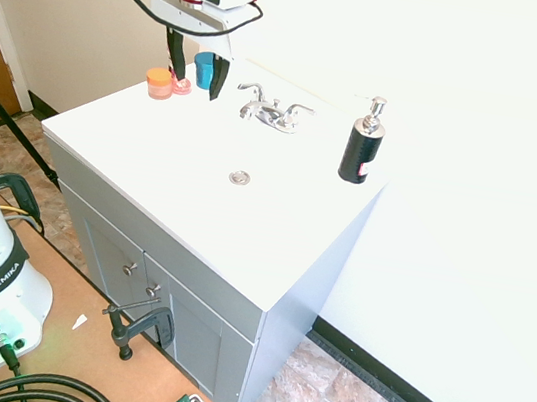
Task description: Turn off the hot water
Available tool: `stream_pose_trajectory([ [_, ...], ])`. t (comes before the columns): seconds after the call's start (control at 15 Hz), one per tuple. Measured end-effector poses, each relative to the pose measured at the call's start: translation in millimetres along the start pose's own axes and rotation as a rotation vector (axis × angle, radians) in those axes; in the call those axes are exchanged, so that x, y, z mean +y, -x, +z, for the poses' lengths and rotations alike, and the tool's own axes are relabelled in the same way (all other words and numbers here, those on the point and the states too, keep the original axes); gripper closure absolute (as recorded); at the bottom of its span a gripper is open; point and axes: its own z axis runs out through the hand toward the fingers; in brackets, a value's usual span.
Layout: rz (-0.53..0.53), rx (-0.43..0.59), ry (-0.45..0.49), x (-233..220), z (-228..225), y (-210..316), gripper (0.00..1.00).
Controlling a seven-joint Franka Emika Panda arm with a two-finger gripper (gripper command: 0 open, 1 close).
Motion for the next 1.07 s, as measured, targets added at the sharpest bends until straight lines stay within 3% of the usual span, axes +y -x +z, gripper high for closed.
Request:
stream_pose_trajectory([
  [0.2, -0.002, 0.017, -0.006, -6, -2, -5, 0.0],
  [0.4, 0.009, 0.132, 0.002, -33, -2, -27, 0.0],
  [0.67, 0.043, 0.236, 0.034, -74, 24, -58, 0.0],
  [1.07, 0.032, 0.305, 0.082, -110, 57, -81, 0.0],
])
